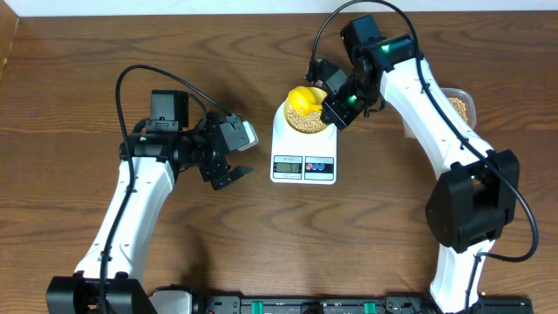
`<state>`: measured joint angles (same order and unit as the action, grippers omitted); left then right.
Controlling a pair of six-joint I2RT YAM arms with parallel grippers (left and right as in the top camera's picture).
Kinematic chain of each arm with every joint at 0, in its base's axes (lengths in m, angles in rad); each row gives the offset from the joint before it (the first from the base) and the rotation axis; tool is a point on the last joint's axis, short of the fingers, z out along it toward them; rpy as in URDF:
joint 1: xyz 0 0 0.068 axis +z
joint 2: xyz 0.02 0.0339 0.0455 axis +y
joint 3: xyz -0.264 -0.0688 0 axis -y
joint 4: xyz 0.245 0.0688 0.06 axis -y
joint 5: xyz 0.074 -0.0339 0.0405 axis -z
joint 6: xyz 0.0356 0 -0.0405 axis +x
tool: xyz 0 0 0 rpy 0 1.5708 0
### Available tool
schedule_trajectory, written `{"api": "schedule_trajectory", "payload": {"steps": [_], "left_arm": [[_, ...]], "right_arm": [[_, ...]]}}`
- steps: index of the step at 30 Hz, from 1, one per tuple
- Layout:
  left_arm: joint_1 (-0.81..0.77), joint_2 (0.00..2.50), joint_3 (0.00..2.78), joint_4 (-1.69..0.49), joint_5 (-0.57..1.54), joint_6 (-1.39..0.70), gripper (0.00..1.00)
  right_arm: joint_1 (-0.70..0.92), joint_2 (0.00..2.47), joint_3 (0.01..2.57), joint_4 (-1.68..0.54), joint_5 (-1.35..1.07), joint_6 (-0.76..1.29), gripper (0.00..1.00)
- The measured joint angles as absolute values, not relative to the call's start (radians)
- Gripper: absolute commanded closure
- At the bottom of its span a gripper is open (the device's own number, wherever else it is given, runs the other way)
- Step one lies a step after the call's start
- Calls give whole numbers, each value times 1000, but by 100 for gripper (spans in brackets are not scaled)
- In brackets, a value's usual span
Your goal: Scoop item into bowl and weigh 50g on scale
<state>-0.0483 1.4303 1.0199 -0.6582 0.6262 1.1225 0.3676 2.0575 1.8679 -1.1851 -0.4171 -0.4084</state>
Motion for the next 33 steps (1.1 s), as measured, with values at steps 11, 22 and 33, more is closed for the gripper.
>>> {"api": "schedule_trajectory", "payload": {"steps": [11,22,33], "left_arm": [[-48,1431,1020,-658,626,1122,2],[-48,1430,1020,-658,626,1122,3],[-48,1430,1020,-658,626,1122,3]], "right_arm": [[371,2057,1868,-1187,-338,-410,99],[438,2058,1868,-1132,-162,-428,99],[458,2086,1867,-1138,-97,-436,99]]}}
